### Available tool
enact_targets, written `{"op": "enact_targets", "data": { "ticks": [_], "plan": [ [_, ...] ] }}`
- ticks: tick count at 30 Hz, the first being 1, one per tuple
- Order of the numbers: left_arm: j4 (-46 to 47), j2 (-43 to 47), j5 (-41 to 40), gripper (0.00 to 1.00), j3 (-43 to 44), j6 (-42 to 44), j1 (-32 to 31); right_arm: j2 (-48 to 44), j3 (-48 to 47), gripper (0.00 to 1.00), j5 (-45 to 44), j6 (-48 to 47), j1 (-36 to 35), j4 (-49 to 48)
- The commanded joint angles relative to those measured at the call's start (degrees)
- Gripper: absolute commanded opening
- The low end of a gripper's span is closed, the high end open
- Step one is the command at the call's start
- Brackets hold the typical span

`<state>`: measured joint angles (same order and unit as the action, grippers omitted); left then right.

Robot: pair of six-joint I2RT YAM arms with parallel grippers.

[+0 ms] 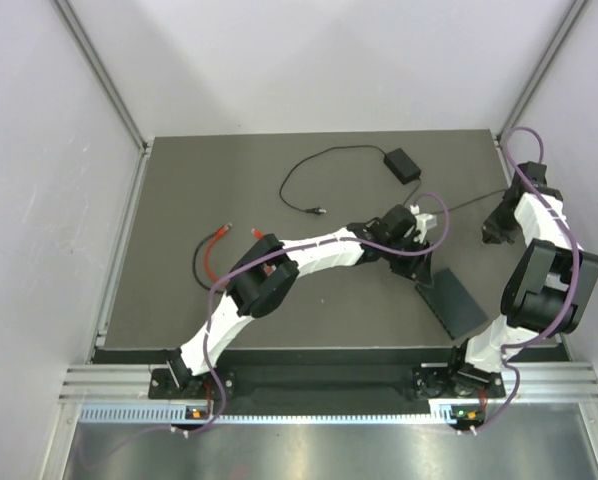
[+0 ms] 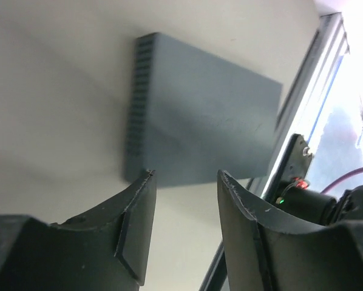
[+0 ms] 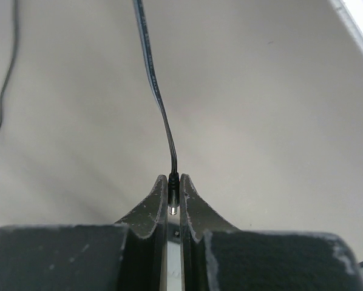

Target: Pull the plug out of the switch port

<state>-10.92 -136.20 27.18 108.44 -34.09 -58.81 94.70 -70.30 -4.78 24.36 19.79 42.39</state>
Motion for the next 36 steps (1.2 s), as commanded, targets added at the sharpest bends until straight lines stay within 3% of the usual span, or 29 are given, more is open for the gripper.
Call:
{"op": "enact_targets", "data": {
  "ticks": [1,12,18,22,28,31,36],
  "plan": [
    [-5.1,6.9,1.9,0.5,2.8,5.1,2.5,-3.3,-3.4,0.0,2.2,-2.8,-2.3,1.8],
    [-16.0,22.3,-3.3,0.47,-9.4,7.2,17.8,-4.6,-6.5,0.0,7.5,-6.3,-10.3,2.5],
    [-23.9,31.4,-9.2,0.47,-14.0,9.6,23.1,2.8,-18.5,0.0,14.0,-3.2,-21.3,-4.7],
    [-25.7,36.3,-9.7,0.47,-17.2,9.8,25.9,12.7,-34.8,0.01,19.4,0.3,-26.8,-7.7],
    [-26.2,39.9,-10.0,0.47,-22.3,9.8,29.0,25.8,-52.5,0.02,24.7,6.8,-27.4,-8.8],
    [-27.2,40.5,-10.4,0.47,-23.0,10.3,30.6,29.7,-55.8,0.02,28.6,9.0,-27.8,-11.1],
    [-26.7,41.9,-10.4,0.47,-25.5,10.1,32.8,33.8,-52.7,0.06,31.1,15.3,-28.4,-21.9]
  ]
}}
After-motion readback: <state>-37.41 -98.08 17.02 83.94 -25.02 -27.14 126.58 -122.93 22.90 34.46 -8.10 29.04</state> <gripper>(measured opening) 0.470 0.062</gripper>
